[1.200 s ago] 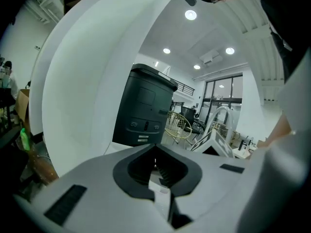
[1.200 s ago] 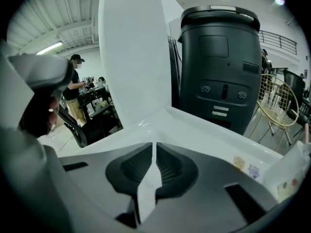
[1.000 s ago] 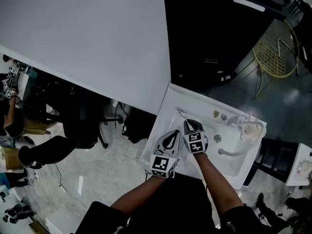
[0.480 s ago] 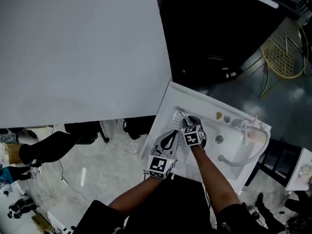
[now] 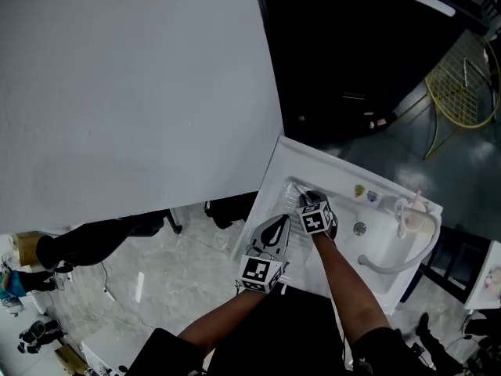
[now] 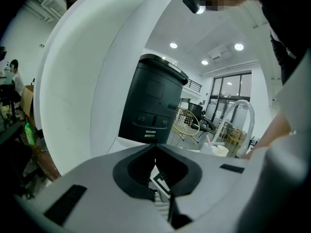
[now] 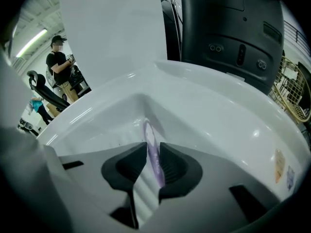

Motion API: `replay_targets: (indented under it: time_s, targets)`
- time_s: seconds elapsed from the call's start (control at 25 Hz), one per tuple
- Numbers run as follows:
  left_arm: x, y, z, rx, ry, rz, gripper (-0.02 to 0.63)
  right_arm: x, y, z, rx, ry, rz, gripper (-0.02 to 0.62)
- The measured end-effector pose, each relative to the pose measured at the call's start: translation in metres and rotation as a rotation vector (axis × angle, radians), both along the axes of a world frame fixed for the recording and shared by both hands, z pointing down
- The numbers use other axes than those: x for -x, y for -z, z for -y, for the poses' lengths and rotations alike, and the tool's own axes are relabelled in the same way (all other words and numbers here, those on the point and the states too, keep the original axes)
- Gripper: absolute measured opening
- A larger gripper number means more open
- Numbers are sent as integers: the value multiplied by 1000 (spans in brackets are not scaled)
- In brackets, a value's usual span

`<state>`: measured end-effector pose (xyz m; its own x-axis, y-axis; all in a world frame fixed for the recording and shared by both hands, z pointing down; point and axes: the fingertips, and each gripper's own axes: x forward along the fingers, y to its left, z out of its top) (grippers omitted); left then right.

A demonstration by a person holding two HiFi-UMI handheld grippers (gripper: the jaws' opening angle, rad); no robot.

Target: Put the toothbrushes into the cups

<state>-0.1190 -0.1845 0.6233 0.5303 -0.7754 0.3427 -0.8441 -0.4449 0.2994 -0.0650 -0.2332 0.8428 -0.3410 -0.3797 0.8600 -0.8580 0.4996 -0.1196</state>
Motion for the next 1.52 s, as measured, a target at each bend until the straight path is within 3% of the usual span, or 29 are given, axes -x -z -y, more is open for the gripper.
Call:
replay_targets:
  time_s: [0.28,0.52,1.04,1.52]
  targets:
    - [13,6,-6,-14,3,16,13,7,2,0,-9,47,-12,75]
    - [22,15,-27,-25,-14,15,13,11,20,-20,-15,20,31,75]
    - [52,48,-73,-88,-50,-39,12,34,128,-80,-221,-42,100,74]
    - [36,71,-112,-137,-173,-118,12,35,238,-129,-471,-135,175,72]
